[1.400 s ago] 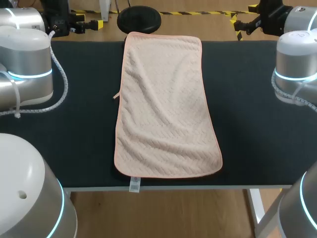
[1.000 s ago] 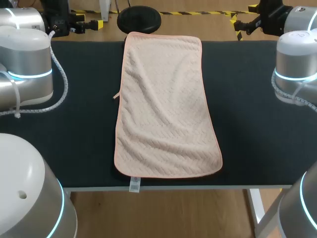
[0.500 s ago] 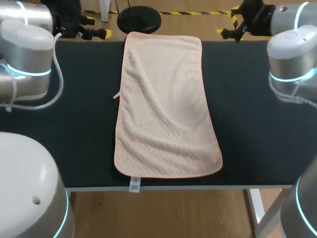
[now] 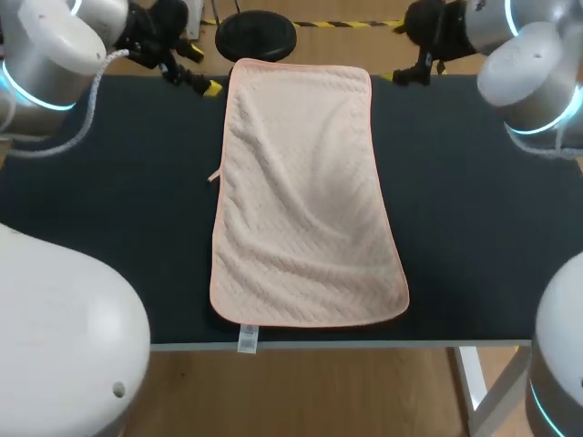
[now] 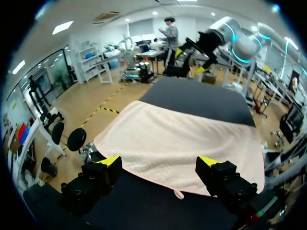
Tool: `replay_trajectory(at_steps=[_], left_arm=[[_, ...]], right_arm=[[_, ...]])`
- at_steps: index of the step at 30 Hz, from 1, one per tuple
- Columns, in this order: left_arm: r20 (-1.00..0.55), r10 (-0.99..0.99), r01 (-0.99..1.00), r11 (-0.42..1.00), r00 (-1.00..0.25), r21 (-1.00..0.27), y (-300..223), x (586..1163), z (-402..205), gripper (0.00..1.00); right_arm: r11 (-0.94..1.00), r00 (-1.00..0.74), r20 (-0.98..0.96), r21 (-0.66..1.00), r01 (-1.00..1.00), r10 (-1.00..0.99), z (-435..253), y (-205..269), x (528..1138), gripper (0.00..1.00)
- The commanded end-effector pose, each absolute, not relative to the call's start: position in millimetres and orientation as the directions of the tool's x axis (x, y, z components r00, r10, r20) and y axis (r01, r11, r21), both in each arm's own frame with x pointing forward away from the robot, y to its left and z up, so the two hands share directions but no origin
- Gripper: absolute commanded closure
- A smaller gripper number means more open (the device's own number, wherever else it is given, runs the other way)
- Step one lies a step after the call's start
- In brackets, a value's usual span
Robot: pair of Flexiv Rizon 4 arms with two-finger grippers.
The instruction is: Fold the towel
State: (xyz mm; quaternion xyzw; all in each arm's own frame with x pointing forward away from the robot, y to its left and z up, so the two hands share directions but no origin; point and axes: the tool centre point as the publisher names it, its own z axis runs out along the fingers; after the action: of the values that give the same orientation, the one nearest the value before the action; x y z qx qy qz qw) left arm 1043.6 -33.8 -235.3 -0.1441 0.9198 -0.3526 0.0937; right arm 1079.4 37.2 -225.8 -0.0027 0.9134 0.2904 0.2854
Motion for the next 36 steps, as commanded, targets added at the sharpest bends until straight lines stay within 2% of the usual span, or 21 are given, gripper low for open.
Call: replay_trajectory(at_steps=[1,16,25,36], left_arm=[[0.077,0.199,0.172,0.949,-0.977,-0.265,-37.7,1048.9,-246.1,0.00],[0.165,0.330,0.270,0.913,-0.929,-0.305,-46.7,1025.9,-290.1,0.00],[0.122,0.163,0.106,0.921,-0.979,-0.375,-42.4,1018.9,-311.9,0.00],[0.053,0.079,0.057,0.939,-0.995,-0.340,-52.6,1010.4,-341.1,0.00]], right_arm=[[0.984,-0.944,-0.282,-0.009,-0.176,-0.172,-233.4,40.2,1077.8,0.00],[0.998,-0.985,-0.168,-0.053,-0.028,-0.037,-287.7,48.2,1056.2,0.00],[0.999,-0.982,-0.187,-0.025,0.027,0.022,-313.4,57.0,1047.3,0.00],[0.999,-0.966,-0.259,0.045,0.008,0.020,-338.2,53.8,1039.5,0.00]])
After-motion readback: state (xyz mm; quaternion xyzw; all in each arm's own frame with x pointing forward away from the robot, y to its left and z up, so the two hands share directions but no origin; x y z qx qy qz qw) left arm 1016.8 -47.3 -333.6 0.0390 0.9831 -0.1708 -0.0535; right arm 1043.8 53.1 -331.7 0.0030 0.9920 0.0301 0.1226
